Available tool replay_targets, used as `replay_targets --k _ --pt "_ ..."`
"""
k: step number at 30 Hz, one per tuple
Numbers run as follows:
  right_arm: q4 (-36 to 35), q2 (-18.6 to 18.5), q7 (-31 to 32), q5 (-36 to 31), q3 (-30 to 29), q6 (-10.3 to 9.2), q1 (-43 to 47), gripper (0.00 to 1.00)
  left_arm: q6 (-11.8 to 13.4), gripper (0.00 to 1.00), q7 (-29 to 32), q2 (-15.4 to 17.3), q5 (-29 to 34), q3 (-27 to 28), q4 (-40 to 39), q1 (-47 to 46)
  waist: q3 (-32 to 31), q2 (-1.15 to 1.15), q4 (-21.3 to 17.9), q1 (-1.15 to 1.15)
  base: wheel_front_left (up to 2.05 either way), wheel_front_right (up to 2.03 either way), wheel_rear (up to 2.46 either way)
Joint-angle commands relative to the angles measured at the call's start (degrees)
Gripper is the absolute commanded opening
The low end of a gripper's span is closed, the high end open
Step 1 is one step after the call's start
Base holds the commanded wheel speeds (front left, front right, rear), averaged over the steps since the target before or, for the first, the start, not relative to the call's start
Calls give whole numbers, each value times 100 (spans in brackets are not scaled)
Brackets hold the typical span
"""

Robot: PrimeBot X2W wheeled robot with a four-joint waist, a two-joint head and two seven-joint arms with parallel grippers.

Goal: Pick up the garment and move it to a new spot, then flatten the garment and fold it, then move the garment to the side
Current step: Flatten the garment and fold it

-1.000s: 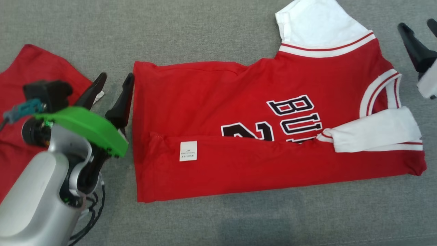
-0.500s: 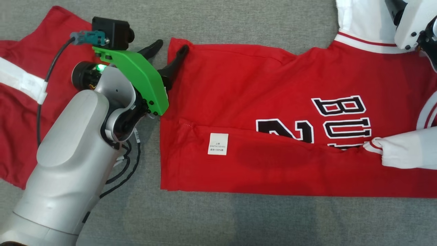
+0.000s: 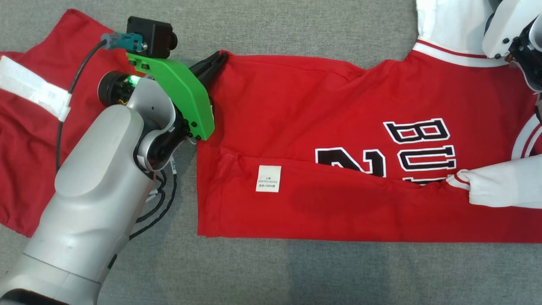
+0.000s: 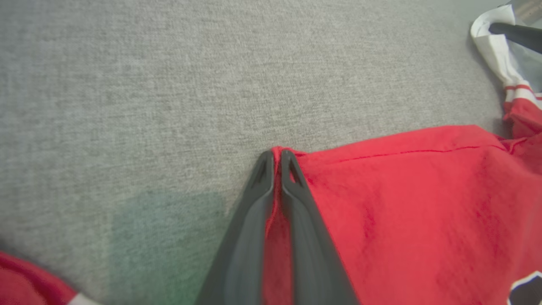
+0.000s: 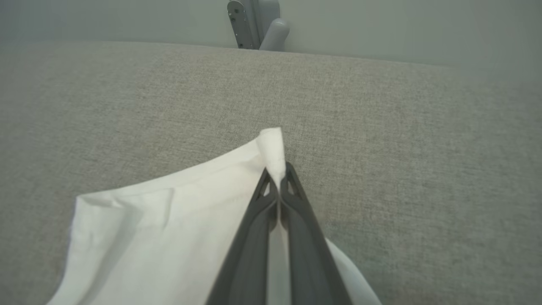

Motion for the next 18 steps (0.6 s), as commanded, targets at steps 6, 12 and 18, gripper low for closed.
replay_targets --k 6,12,18 --pt "-455 -151 -642 641 216 -6 304 0 78 0 -609 180 208 96 -254 331 -487 27 -240 0 0 0 0" --pt "-1412 -635 -1118 1389 481 -6 1223 0 284 0 -1070 545 277 175 -965 1101 -1094 27 -493 0 0 0 0" --pt "-2412 -951 -1530 1889 275 -4 2668 0 606 0 -1348 934 300 189 -1883 2190 -1466 27 -763 0 0 0 0"
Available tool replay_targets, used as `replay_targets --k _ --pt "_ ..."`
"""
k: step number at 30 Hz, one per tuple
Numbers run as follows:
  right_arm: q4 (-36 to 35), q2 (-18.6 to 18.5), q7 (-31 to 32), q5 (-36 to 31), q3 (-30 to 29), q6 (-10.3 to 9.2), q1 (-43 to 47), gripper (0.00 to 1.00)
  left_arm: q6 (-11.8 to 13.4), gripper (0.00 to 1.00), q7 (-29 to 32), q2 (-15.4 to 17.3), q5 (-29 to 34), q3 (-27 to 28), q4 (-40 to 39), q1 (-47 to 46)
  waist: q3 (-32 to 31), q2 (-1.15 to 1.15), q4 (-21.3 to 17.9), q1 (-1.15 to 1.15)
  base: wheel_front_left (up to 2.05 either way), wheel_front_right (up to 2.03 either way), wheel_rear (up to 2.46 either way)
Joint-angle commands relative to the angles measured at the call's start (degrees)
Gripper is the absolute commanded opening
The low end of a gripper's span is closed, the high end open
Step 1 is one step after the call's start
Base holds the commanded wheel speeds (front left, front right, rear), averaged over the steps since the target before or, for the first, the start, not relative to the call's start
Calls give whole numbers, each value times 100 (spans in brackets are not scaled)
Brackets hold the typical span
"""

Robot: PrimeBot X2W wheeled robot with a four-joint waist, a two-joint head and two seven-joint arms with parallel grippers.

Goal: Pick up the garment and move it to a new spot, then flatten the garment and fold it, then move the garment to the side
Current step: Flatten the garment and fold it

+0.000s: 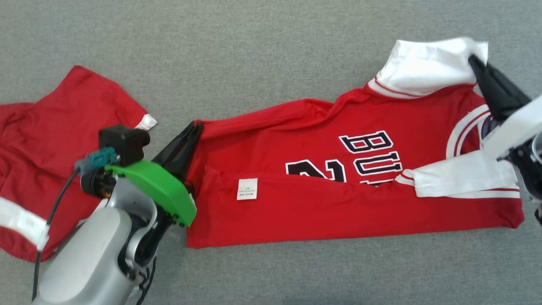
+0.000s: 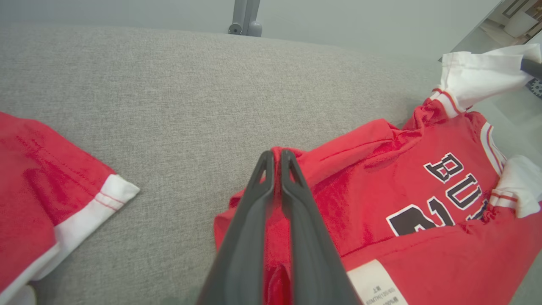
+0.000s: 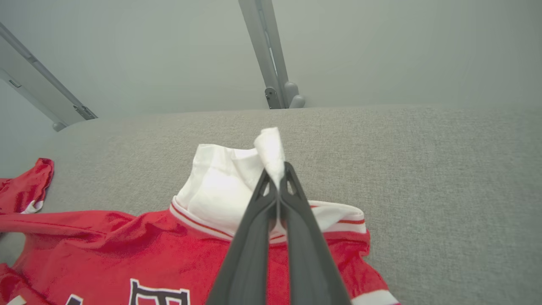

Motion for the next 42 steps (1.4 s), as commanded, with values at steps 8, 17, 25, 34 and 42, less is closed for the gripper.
replay_targets --k 8,17,25,34,42 --pt "-1119 391 -585 331 -649 -2 2349 0 790 0 -637 388 -358 423 -1149 1923 -417 27 -659 0 0 0 0" --pt "-524 742 -699 -6 -374 -2 2394 0 950 0 -796 505 -490 561 -1270 2495 -498 27 -722 0 0 0 0" --pt "-608 574 -856 184 -525 -2 2458 0 976 0 -786 610 -572 657 -1405 2559 -619 27 -627 0 0 0 0" --pt "-343 503 -639 121 -393 -2 2733 0 863 5 -688 486 -572 398 -1096 2654 -653 27 -595 0 0 0 0" --pt "203 485 -661 -232 -325 -3 2867 100 1065 100 -977 492 -255 286 -610 2833 -1028 27 -533 0 0 0 0"
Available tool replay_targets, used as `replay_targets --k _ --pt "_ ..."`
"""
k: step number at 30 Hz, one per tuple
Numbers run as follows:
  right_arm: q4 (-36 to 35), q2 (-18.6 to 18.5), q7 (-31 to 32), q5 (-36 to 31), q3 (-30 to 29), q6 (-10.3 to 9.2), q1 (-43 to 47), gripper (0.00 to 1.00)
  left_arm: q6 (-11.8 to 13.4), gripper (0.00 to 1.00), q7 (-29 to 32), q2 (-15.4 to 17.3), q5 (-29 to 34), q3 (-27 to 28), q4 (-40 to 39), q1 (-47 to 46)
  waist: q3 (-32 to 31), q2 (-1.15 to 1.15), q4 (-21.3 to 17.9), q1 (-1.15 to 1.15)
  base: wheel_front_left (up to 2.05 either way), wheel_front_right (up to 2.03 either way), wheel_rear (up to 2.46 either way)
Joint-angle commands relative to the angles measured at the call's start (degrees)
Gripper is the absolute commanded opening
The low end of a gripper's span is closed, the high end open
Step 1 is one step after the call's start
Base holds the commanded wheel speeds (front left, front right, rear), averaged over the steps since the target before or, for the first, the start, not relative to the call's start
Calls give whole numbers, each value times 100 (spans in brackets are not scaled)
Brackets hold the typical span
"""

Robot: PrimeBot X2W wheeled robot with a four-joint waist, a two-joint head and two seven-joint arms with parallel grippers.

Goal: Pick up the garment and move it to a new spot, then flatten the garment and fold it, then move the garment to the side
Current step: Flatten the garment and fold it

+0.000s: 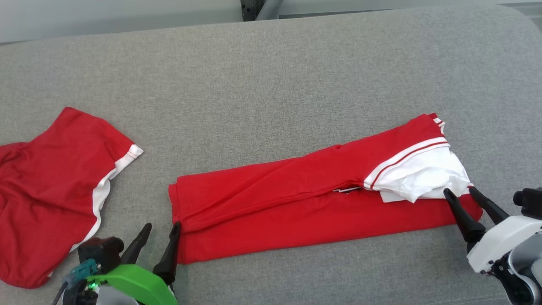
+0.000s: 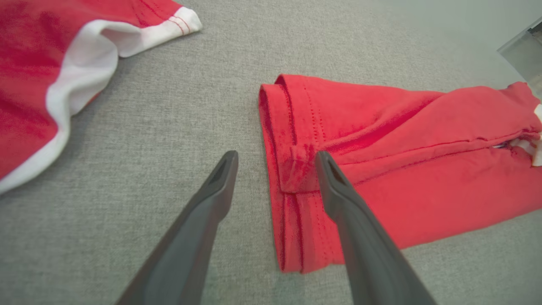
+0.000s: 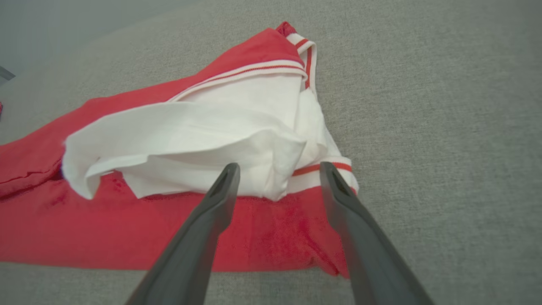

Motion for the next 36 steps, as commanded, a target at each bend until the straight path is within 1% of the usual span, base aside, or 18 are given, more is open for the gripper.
replay_targets --k 1,5,8,10,13,15,17,18,23,28,31,36 --pt "-11 -111 16 -13 -99 -2 168 100 102 100 -177 27 89 67 31 199 -236 27 30 0 0 0 0" --pt "-235 -250 -3 -16 -519 -2 530 100 378 100 -856 4 378 315 -16 473 -532 27 88 0 0 0 0" --pt "-319 -197 -52 -170 -962 -2 770 100 559 100 -1064 -137 745 609 -124 709 -703 27 141 0 0 0 0" --pt "-283 -110 -31 -381 -1231 -2 831 100 624 100 -1101 -285 1179 914 -296 793 -778 27 186 0 0 0 0" --pt "-199 163 111 -650 -1473 -1 666 100 536 100 -1089 -667 1831 1392 -598 1070 -782 27 261 0 0 0 0" --pt "-115 396 332 -710 -1555 -1 415 100 411 100 -1090 -897 2195 1635 -710 1188 -707 27 290 0 0 0 0" --pt "39 532 553 -851 -1582 -1 110 100 221 100 -1091 -1105 2488 1811 -747 1189 -609 27 341 0 0 0 0" --pt "39 532 553 -851 -1582 -1 110 100 221 100 -1091 -1105 2488 1811 -747 1189 -609 27 341 0 0 0 0" --pt "692 834 1038 -1345 -1518 -1 -678 100 -265 100 -1092 -1556 2967 2104 -619 1077 -445 27 531 0 0 0 0" --pt "1411 907 1397 -1707 -1376 -1 -1072 100 -716 100 -1092 -1904 3199 2327 -377 993 -394 27 711 0 0 0 0" --pt "1740 871 1462 -1847 -1341 -1 -1193 100 -957 100 -1092 -2043 3291 2447 -241 961 -377 27 772 0 0 0 0" --pt "2075 792 1476 -1980 -1285 -2 -1281 100 -1231 100 -1093 -2216 3416 2690 -91 953 -322 27 787 0 0 0 0"
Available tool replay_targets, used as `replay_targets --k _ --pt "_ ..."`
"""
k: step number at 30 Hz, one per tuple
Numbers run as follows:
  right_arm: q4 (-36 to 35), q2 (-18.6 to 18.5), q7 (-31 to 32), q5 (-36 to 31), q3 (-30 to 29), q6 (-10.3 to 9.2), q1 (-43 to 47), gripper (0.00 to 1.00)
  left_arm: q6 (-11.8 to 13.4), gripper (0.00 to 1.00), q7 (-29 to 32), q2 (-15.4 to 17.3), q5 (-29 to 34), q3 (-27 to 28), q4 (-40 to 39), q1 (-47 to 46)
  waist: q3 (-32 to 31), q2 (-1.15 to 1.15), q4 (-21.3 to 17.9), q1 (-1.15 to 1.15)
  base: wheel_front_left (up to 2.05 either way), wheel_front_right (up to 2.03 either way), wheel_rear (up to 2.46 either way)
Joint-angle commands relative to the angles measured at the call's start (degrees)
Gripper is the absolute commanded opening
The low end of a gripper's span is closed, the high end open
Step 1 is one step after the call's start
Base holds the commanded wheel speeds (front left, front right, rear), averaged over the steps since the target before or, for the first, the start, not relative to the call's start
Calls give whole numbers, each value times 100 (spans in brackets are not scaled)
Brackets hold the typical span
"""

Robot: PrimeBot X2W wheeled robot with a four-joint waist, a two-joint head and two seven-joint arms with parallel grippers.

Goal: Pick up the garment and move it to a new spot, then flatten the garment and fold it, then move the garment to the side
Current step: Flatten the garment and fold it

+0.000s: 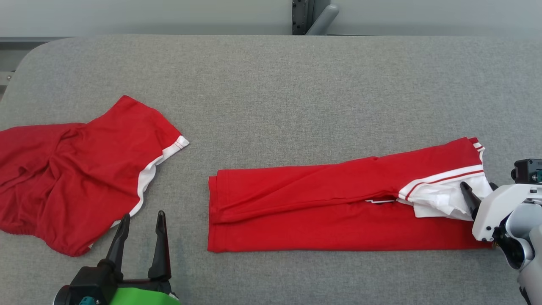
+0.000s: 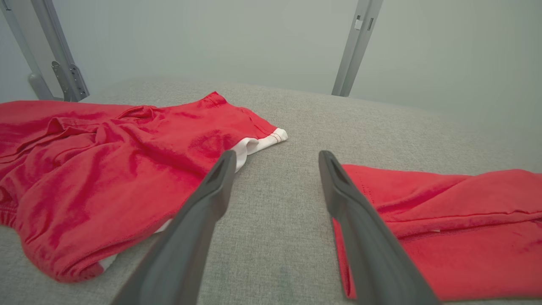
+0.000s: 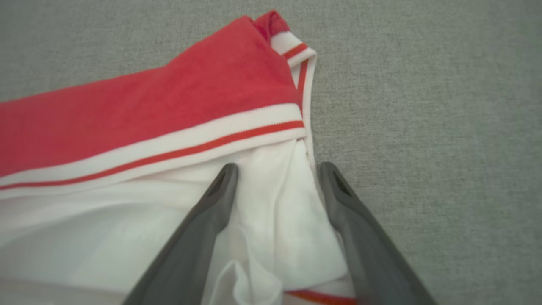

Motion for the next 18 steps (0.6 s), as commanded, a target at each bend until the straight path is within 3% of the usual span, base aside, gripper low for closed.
replay_targets --k 1,9,10,11,15,17,18 --pt "101 -69 30 -70 34 -4 -65 100 -74 100 -15 -69 90 78 47 -93 38 27 -8 0 0 0 0" --pt "512 52 458 329 322 -6 -125 100 -270 100 -15 -233 220 259 167 -184 210 27 -43 0 0 0 0" --pt "481 140 512 528 424 -2 -123 45 -287 100 -15 -239 227 284 174 -200 228 27 -63 0 0 0 0" --pt "434 216 609 757 550 20 -116 0 -296 100 -15 -245 224 321 186 -203 239 27 -90 0 0 0 0" --pt "285 29 565 1507 637 0 -217 0 -343 100 -15 -269 244 405 252 -165 238 27 -237 0 0 0 0" --pt "325 -262 579 1786 550 -14 -237 0 -358 100 -15 -281 260 402 292 -198 225 27 -268 0 0 0 0" --pt "405 -646 652 2005 359 -20 -213 0 -397 100 -15 -285 258 363 330 -286 213 27 -234 0 0 0 0"
